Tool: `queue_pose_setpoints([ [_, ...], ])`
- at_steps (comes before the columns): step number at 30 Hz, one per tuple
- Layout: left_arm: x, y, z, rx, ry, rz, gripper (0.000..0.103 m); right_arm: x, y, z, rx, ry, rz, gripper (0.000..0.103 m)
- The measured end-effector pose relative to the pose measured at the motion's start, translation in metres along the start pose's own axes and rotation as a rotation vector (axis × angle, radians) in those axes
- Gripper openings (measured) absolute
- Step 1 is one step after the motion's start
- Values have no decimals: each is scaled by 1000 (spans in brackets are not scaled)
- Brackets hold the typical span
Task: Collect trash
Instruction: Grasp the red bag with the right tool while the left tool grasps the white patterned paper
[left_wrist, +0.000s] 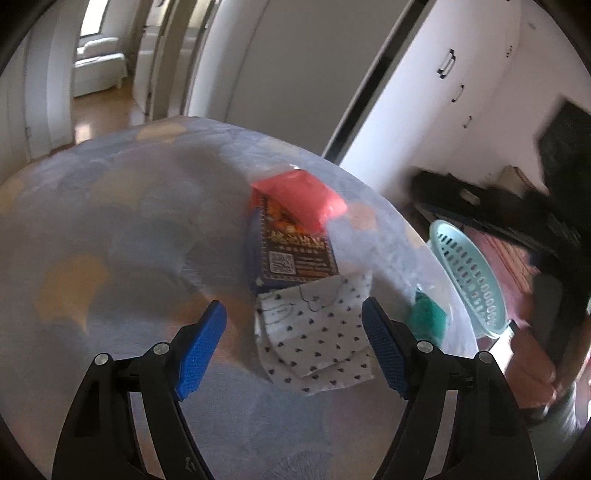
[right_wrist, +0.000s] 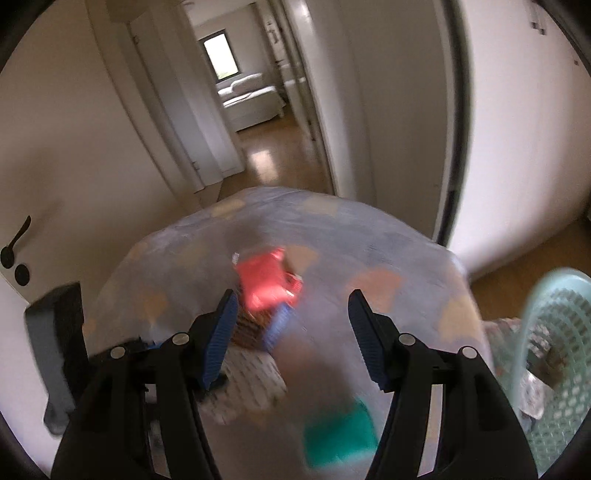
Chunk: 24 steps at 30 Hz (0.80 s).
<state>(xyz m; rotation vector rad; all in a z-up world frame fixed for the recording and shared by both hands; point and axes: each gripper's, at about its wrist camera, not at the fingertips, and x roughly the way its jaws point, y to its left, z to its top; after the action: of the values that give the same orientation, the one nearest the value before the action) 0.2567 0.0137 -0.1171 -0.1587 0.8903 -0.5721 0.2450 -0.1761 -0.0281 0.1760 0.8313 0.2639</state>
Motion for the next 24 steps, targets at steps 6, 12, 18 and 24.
queue_pose_setpoints([
  [6, 4, -7, -3, 36, 7, 20, 73, 42, 23, 9, -60, 59, -6, 58],
  [12, 7, -11, -2, 46, 12, 41, 64, 67, 29, 10, -94, 107, -24, 42],
  [18, 8, -11, -3, 15, 29, 14, 36, 58, 26, 3, -88, 102, 0, 33],
  [24, -4, -23, -23, 19, 71, 12, 12, 38, 16, -4, -44, 83, 24, 33],
])
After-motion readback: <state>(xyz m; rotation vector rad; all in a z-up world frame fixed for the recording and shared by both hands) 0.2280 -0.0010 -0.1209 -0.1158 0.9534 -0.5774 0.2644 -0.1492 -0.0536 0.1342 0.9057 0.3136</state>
